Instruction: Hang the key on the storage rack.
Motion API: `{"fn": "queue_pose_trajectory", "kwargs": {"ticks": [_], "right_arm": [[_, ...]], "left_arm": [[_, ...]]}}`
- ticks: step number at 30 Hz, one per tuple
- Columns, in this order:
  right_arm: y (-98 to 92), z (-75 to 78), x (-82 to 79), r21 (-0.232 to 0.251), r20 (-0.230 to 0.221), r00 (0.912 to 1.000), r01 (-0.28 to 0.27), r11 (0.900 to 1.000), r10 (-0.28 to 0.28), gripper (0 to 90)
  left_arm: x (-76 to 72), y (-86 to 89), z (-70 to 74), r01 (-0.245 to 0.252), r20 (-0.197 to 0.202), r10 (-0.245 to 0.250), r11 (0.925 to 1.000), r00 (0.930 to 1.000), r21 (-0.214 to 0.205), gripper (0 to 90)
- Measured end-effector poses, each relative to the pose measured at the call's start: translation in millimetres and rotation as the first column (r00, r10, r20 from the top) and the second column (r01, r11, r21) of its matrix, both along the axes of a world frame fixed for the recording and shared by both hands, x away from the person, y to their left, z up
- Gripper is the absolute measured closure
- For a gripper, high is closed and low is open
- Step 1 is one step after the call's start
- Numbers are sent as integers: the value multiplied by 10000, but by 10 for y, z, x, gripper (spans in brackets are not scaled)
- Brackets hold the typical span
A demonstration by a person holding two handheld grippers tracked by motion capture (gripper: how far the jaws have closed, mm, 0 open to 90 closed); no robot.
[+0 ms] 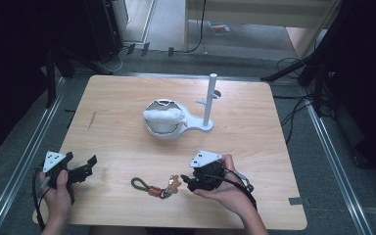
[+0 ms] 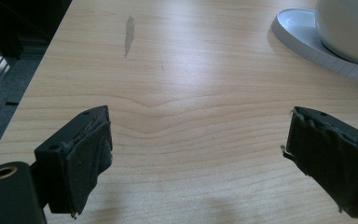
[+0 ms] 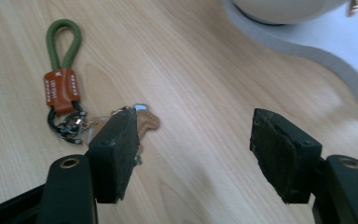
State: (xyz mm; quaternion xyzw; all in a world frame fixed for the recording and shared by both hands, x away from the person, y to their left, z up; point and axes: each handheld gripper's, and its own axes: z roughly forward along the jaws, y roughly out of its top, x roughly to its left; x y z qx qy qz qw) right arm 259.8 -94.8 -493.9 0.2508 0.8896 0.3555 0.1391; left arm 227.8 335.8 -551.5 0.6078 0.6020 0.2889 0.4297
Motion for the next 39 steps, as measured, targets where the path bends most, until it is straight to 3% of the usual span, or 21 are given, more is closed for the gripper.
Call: {"fn": "queue_pose_trajectory", "kwargs": {"ticks": [7,17,33,39], "right_arm": [[137,-113,-49,51,-296,9985,-456,9989,457,367],[373,-213,-108,167,-909,9891,-1144,9933,1155,389],[693,-311,-180,166,-1562,9651,-2102,9775,2102,458],[802,-338,-198,-95,-1797,9555,-2395,9709,2339,485]], "left_arm": [[0,-1,0,1,2,-1,10000,10000,8,73],[0,1,0,0,-1,0,10000,10000,-4,73],[1,2,0,5,-24,-5,10000,10000,-2,73],[1,2,0,1,-26,-1,10000,10000,-2,73]]}}
